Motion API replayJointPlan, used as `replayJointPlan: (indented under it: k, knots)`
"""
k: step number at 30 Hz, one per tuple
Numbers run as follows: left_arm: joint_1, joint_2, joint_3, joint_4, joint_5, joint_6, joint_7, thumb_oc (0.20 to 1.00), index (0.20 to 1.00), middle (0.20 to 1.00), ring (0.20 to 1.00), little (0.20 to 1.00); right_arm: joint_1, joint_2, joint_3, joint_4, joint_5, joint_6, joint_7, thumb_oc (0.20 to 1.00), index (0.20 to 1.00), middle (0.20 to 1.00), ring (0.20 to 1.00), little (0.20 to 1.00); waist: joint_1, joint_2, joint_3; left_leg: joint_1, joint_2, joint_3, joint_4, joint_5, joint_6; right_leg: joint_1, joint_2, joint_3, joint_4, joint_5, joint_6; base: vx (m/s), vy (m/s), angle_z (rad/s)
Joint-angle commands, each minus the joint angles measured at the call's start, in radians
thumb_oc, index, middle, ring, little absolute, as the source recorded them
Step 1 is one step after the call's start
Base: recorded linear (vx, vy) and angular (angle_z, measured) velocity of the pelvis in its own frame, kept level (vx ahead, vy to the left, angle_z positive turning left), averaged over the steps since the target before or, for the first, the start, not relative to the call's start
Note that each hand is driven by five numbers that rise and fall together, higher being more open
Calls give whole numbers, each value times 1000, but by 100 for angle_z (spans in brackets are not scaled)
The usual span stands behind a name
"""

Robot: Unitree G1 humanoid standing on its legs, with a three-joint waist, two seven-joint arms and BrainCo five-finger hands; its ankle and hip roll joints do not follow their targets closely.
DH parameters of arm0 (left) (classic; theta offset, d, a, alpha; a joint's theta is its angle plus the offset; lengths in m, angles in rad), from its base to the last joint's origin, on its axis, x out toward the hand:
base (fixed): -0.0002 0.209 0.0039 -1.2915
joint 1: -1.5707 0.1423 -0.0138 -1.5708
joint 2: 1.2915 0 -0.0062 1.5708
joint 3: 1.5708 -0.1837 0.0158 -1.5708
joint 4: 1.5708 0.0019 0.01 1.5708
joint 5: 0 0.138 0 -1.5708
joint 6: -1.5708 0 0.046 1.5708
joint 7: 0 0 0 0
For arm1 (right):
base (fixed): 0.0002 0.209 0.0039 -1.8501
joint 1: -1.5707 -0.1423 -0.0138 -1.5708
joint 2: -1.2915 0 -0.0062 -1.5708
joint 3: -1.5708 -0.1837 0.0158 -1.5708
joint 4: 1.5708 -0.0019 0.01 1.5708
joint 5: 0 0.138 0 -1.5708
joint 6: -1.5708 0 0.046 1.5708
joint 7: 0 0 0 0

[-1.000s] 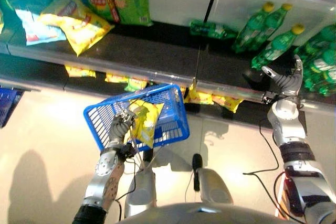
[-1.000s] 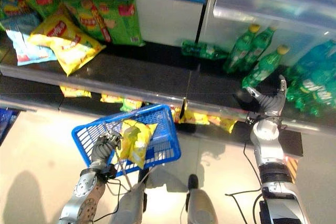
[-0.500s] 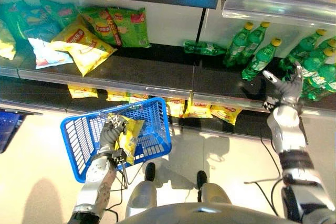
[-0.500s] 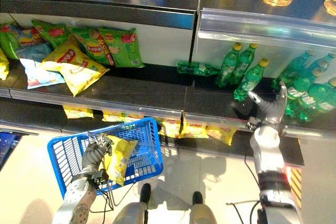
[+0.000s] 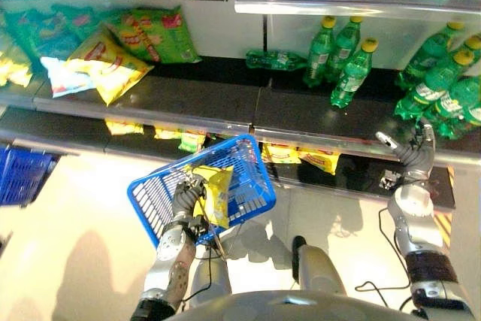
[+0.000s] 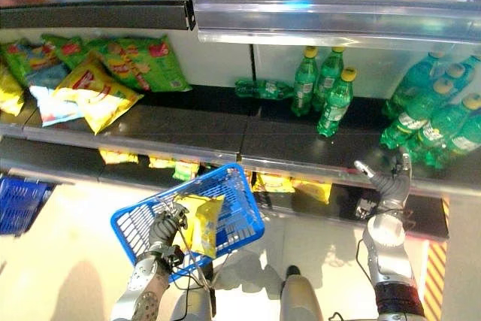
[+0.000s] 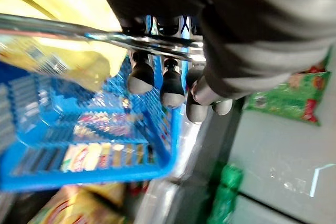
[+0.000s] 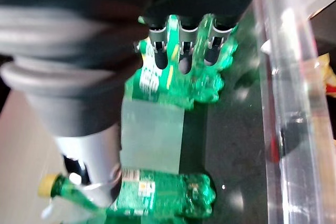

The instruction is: Pick up the snacks into the basket

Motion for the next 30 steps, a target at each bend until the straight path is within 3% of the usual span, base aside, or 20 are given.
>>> replayJointPlan:
  k: [1,2,3,11,20,30]
  knots:
    - [-41,38,49,-186,-4,-105,-54,200,200,200,200,200,-105,-56,2,-57,-24,-60,15,1000,1000,1000,1000,1000,-13,14,-51,129,-24,54,-139,-104,49,115,31,56,-341,168,128,135,-203,10]
    - [-25,46,43,-198,14,-109,-54,200,200,200,200,200,-143,-69,17,-22,-23,-62,6,1000,1000,1000,1000,1000,9,21,-45,127,-88,-18,-125,-128,73,128,56,68,-341,152,112,139,-226,38]
    - [-16,51,46,-212,17,-112,-60,200,200,200,200,200,-177,-95,31,-1,-28,-58,10,1000,1000,1000,1000,1000,14,20,-39,116,-91,-39,-119,-125,68,130,62,81,-339,153,107,119,-149,31]
    - [-44,104,22,-223,31,-123,-30,200,200,200,200,200,-387,-182,92,68,19,-74,-32,1000,1000,1000,1000,1000,24,-4,35,56,-50,-12,-177,-57,55,44,103,61,-306,158,96,-61,-63,-7]
    - [-83,113,-35,-215,34,-114,-13,200,200,200,200,200,-500,-229,127,183,100,-61,-39,1000,1000,1000,1000,1000,40,-37,95,27,-55,-15,-160,-60,62,-1,97,51,-268,165,105,-26,28,0]
    - [-110,119,-62,-240,29,-127,-3,200,200,200,200,200,-615,-268,163,379,158,-47,-44,1000,1000,1000,1000,1000,57,-47,130,6,-62,-26,-144,-67,61,-16,87,46,-268,175,111,-5,10,1]
